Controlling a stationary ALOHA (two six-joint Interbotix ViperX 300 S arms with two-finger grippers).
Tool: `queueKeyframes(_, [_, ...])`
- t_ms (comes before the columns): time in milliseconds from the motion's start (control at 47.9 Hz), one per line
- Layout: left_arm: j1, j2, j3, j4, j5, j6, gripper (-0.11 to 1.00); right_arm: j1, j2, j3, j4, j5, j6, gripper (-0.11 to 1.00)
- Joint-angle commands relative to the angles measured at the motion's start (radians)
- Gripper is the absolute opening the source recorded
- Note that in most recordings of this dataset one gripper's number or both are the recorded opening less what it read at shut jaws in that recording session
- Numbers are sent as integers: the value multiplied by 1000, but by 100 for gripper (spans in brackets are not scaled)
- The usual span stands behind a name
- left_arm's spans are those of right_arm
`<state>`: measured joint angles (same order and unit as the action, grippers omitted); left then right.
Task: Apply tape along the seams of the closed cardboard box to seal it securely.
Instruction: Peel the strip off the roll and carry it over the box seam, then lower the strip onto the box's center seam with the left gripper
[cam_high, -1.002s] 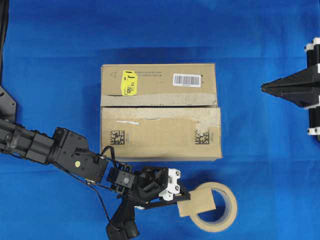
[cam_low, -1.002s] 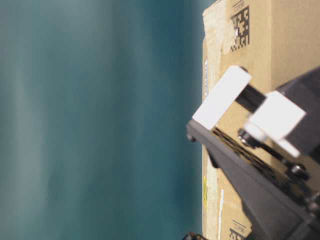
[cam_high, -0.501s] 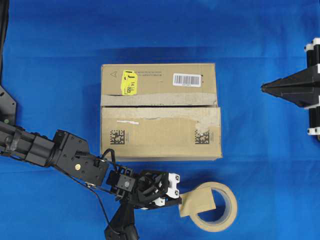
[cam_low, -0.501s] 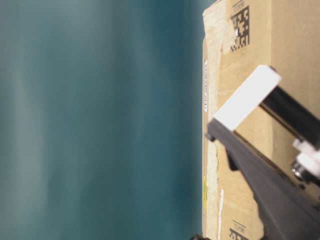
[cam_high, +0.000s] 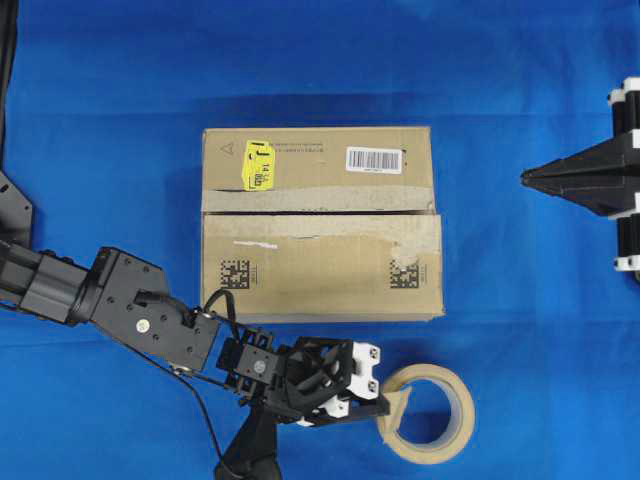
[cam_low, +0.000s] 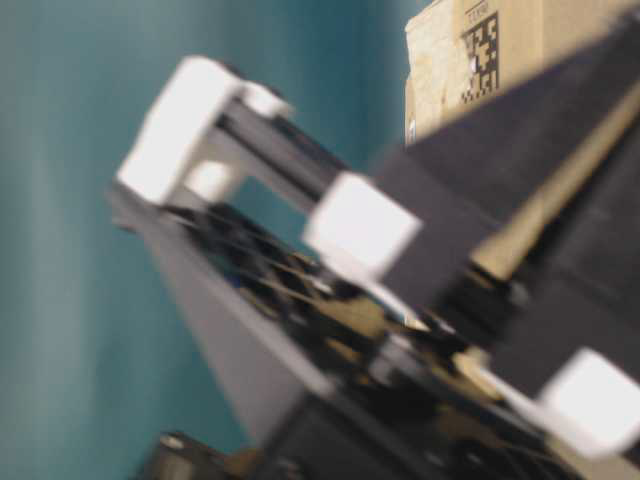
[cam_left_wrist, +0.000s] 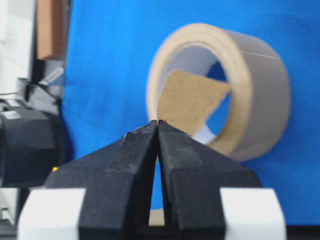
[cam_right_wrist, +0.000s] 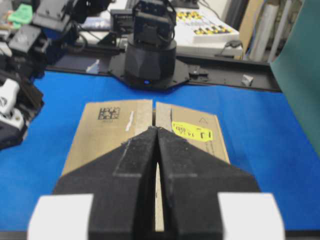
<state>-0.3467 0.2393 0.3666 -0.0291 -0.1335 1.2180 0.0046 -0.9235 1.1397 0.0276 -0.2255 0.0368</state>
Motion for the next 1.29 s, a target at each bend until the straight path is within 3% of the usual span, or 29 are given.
queueKeyframes(0, [8,-37,-37,-2,17,6,0,0,8,-28,-2,3,-2,0])
queueKeyframes(376, [44,-160,-34,5,130,40,0,2,9,-28,-2,9,-2,0])
queueKeyframes(772, [199,-328,40,3,141,158,0,2,14,-26,-2,9,-5,0])
queueKeyframes(1273, [334,-414,143,3,181,155,0,-5,35,-21,-3,11,-9,0])
